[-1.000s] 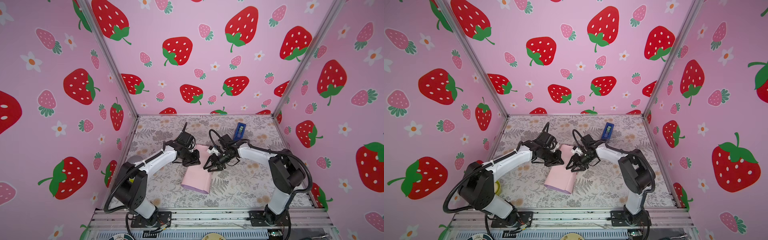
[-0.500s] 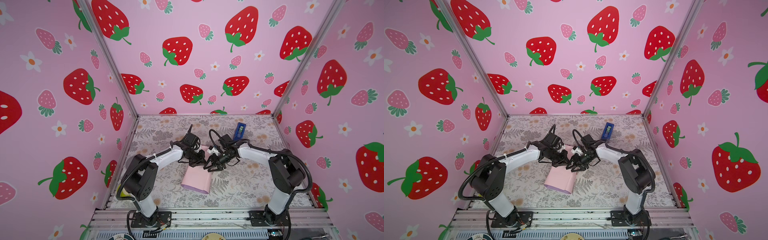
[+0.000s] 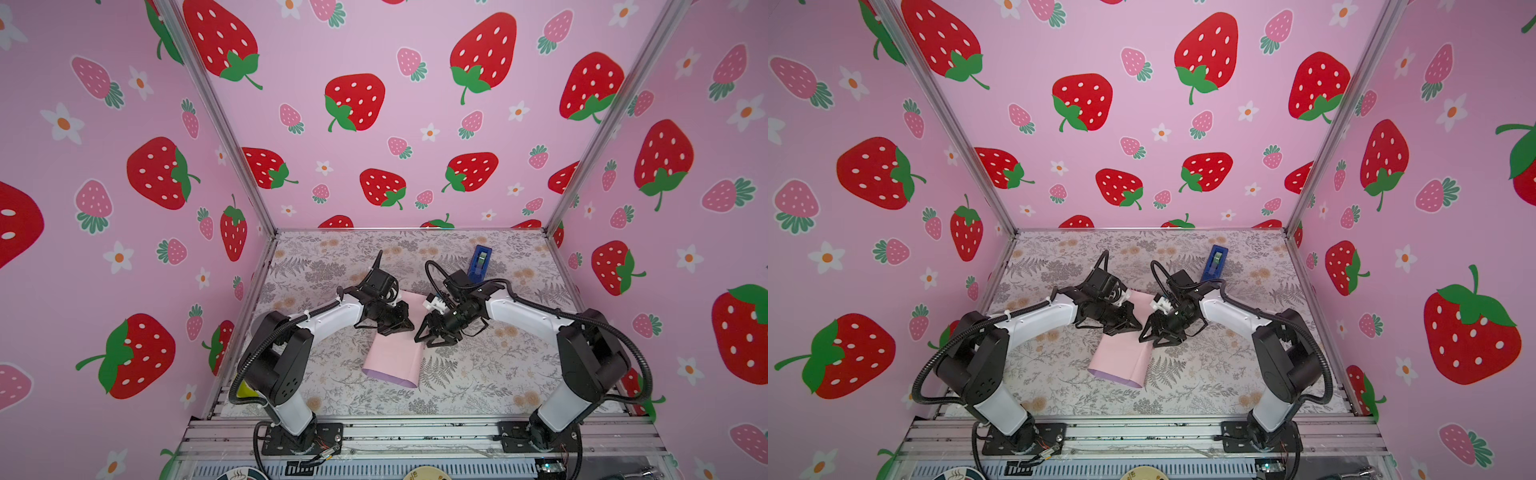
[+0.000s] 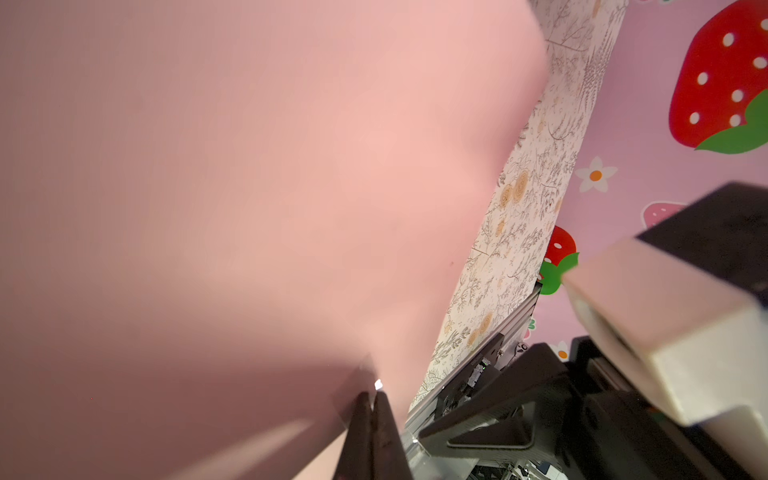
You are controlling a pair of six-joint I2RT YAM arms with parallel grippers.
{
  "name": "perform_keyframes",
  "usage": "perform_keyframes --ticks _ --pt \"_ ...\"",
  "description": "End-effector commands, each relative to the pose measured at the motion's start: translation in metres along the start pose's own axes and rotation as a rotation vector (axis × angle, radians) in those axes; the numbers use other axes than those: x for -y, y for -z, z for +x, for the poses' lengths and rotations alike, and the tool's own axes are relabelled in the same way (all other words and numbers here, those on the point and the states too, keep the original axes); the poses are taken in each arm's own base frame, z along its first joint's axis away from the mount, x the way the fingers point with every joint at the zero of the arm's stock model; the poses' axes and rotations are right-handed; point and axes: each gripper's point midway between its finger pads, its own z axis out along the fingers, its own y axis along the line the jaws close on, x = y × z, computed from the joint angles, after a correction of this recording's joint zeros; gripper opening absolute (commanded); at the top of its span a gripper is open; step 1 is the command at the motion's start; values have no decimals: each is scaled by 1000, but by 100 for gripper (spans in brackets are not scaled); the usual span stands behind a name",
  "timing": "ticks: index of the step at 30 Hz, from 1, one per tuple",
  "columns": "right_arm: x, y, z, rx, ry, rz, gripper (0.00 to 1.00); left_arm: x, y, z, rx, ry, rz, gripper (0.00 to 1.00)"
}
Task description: Wrap the gift box in paper
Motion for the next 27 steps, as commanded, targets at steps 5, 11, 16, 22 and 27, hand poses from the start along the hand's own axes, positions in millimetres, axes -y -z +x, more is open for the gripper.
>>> perform_keyframes --ticks 5,11,16,22,27 --pt "-4 20 -4 85 -19 72 49 -57 -15 25 -75 108 -183 0" --pt "-17 8 -29 113 -9 -12 14 -56 -13 26 -72 107 -180 0" --pt "-15 -7 -46 102 -12 -45 1 -55 -14 25 -72 106 -178 0" --pt "6 -23 -54 95 -36 -4 0 -55 -14 26 -73 105 -178 0" --pt "31 -27 -31 72 -69 55 0 -57 -13 28 -76 103 -180 0"
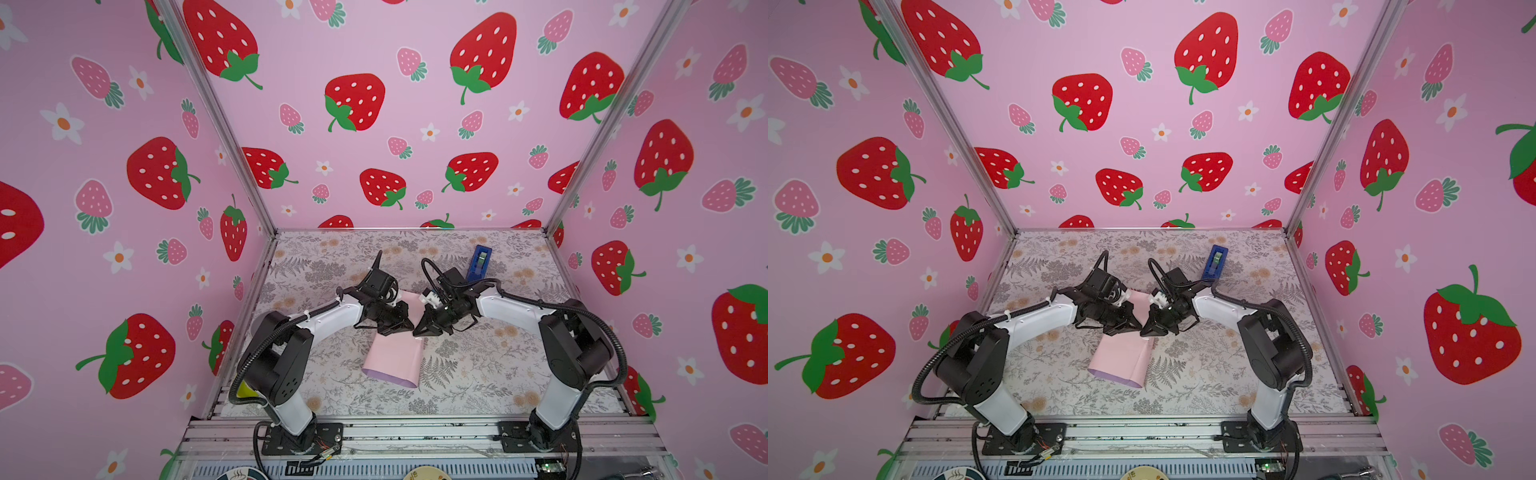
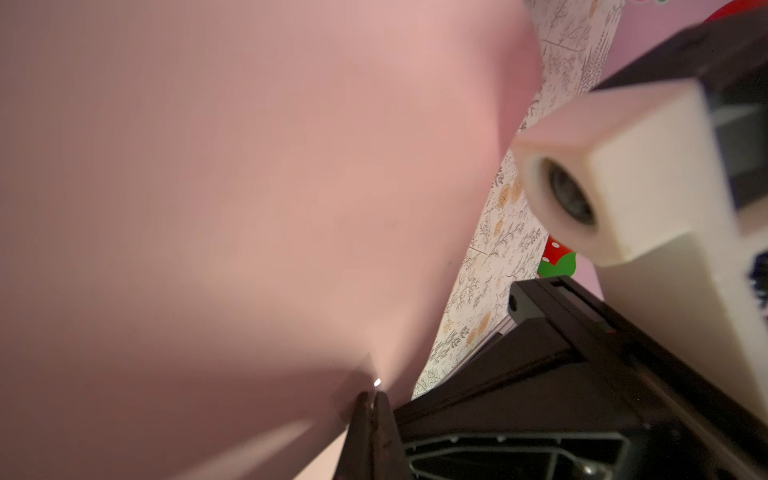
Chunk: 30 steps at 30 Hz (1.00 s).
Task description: Wrap the gift box in paper
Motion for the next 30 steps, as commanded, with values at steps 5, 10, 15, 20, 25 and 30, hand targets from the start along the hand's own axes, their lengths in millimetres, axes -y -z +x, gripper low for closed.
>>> perform_keyframes --ticks 5,10,15,20,25,30 --pt "52 -1 51 -23 -85 114 0 -61 -14 30 -85 112 -194 0" --pt "59 9 67 -11 -98 138 0 -63 -13 33 -86 114 -198 0" --pt "38 23 59 43 -71 111 0 -62 -12 33 -89 113 -195 0" --pt "12 28 42 89 -42 57 0 -59 -12 31 -86 112 -191 0" --pt "10 21 30 90 -39 50 0 -58 -12 30 -87 110 -192 0" --pt "16 7 26 61 -46 48 0 -59 -13 30 -89 112 -194 0"
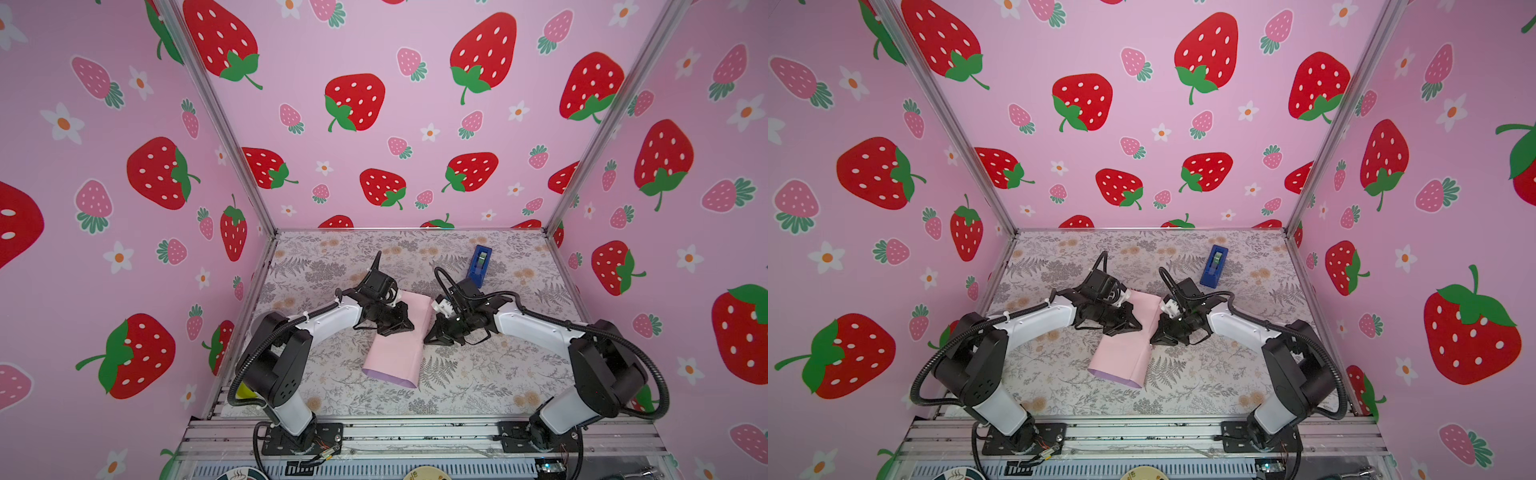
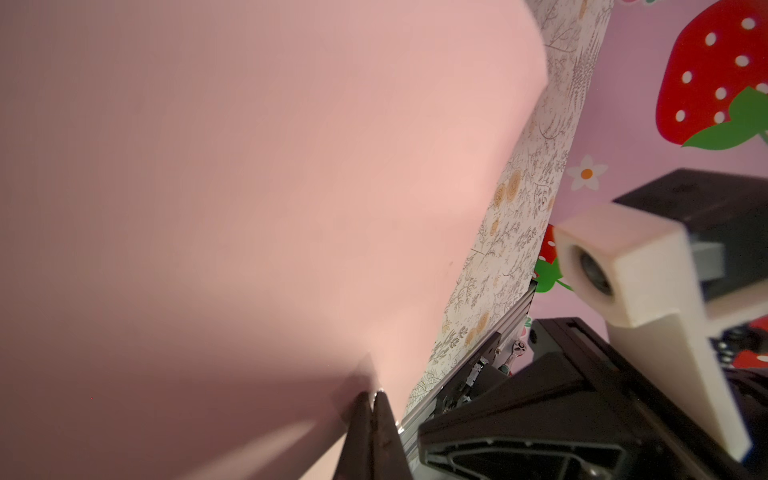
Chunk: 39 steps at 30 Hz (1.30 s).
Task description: Wrap the gift box in paper
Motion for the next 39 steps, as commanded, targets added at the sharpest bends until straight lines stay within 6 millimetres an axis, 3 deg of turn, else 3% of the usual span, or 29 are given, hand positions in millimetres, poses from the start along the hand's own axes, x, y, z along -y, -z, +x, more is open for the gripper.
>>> perform_keyframes --ticks 1,10,14,21,27,33,39 --pt "-1 -10 -2 -19 -7 -5 0 -57 -13 28 -91 116 -202 0" --pt "10 -33 3 -69 -14 -21 0 -60 -14 30 -96 121 -206 0" --pt "29 -19 2 -18 -13 129 0 -58 -12 30 -97 116 -207 0" --pt "8 -3 5 16 -2 77 0 -59 -11 31 -95 116 -210 0" --pt "-13 -21 11 -42 14 -41 0 -60 -12 32 -96 119 -212 0" --pt "8 -37 15 -67 -14 22 0 -61 -13 31 -98 120 -213 0" --pt "16 -22 15 -22 -9 106 0 -49 -9 24 -85 102 -196 0"
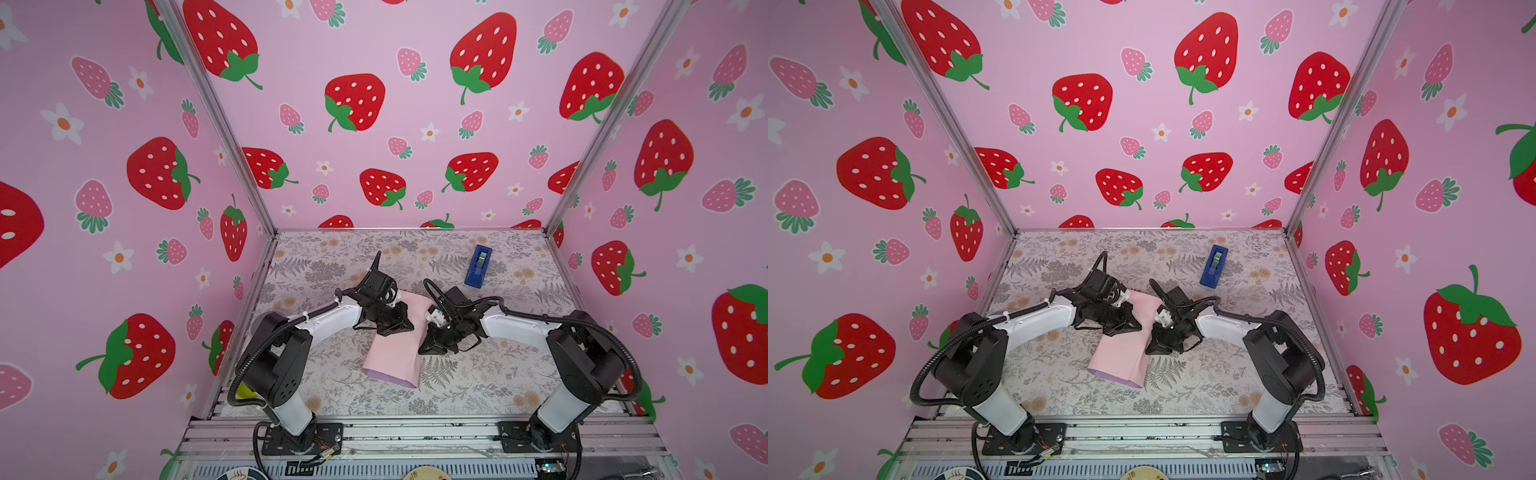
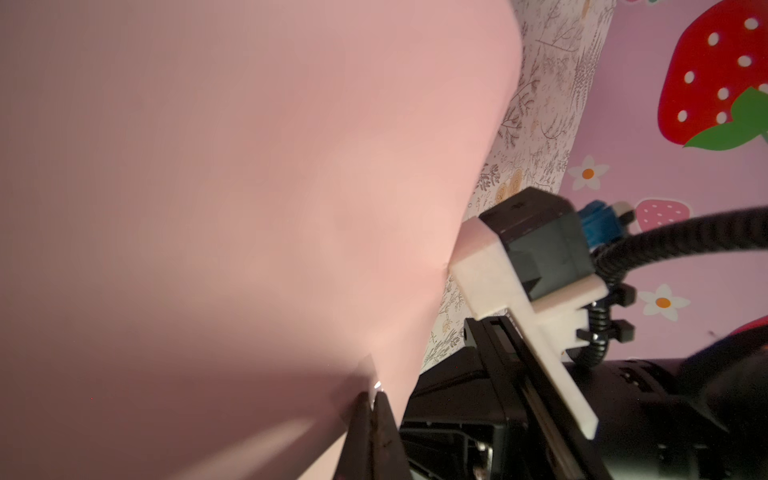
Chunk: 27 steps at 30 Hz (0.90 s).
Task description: Wrap the gift box in paper
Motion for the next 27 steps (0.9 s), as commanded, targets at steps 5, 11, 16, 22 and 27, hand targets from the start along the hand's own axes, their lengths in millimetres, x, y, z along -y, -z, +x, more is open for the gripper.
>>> perform_keyframes --ticks 5,11,16,22,27 --pt "-3 37 -6 153 66 105 1 0 9 3 -14 -19 -103 3" --pt "-18 74 -21 377 101 78 39 50 54 -15 87 -183 -72 19" --pt "-28 77 -31 448 85 22 72 29 88 -25 163 -221 -191 37" --pt "-34 48 -32 389 43 -32 100 -47 99 -26 164 -145 -351 54" --pt "-33 24 -35 342 30 -54 95 -64 81 -14 108 -87 -252 59"
